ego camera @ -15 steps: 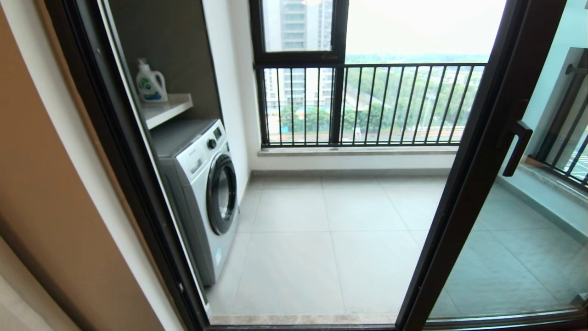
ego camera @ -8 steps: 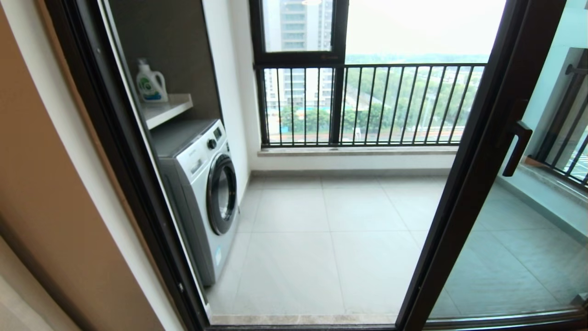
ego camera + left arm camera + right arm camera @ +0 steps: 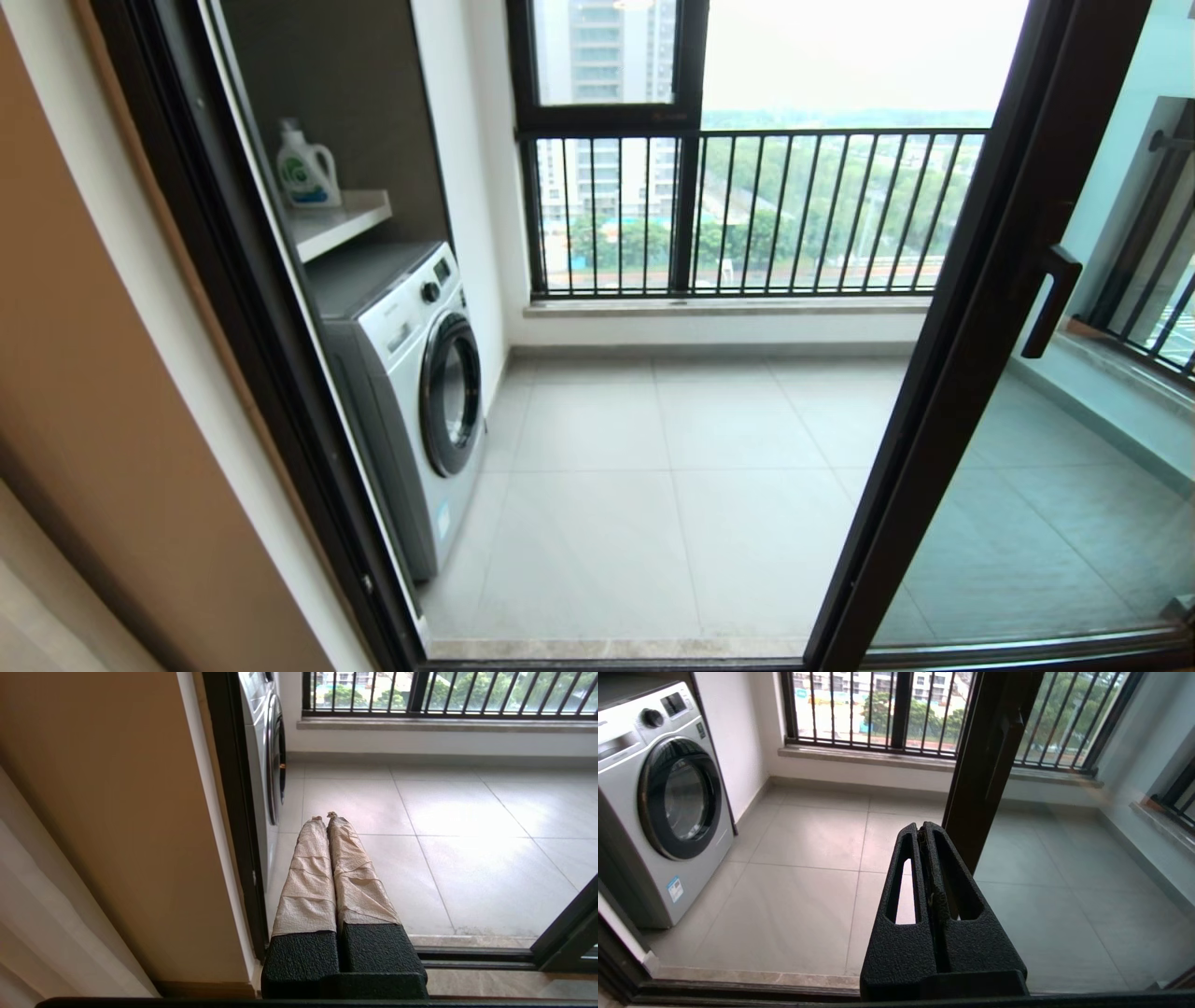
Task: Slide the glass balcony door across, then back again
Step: Close the slid door
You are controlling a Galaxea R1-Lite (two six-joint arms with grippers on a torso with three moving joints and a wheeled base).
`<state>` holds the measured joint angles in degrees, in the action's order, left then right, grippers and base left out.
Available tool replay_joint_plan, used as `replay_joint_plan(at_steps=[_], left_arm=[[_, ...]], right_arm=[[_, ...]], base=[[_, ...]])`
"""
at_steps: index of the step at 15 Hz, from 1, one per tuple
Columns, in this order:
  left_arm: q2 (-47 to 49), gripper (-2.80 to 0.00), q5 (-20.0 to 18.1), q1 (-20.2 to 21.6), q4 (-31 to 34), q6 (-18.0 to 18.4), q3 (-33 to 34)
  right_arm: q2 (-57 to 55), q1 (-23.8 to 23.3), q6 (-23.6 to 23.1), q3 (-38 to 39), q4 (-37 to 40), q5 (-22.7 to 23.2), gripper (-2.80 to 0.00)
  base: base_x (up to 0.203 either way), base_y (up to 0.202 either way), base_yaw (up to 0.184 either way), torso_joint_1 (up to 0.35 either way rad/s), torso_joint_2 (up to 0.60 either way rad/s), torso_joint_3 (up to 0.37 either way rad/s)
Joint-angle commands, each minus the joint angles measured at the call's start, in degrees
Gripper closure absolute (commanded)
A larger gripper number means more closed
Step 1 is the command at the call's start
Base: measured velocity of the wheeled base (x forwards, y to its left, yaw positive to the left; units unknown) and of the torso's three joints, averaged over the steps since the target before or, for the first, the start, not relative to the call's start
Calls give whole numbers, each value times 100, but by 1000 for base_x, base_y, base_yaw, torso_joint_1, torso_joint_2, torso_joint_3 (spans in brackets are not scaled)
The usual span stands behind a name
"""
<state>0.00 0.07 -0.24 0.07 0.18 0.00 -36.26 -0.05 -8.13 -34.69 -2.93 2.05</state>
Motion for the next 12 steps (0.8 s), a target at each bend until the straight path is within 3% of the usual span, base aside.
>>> replay_joint_plan(at_steps=[1, 5, 10, 12], left_arm=[[9, 0, 1, -2, 1, 0, 0], [9, 0, 1, -2, 1, 0, 0], [9, 0, 1, -2, 1, 0, 0], [9, 0, 1, -2, 1, 0, 0]], right_arm=[[-1685, 5, 72, -693, -49, -259, 0], [-3346, -241, 410, -1894, -108, -1475, 0], [-4250, -1197, 481, -2323, -114, -1635, 0], [-4470, -1512, 498, -2668, 294, -1630, 0]], base=[[0, 0, 0, 0, 0, 0], [0, 0, 0, 0, 0, 0], [0, 0, 0, 0, 0, 0], [0, 0, 0, 0, 0, 0]])
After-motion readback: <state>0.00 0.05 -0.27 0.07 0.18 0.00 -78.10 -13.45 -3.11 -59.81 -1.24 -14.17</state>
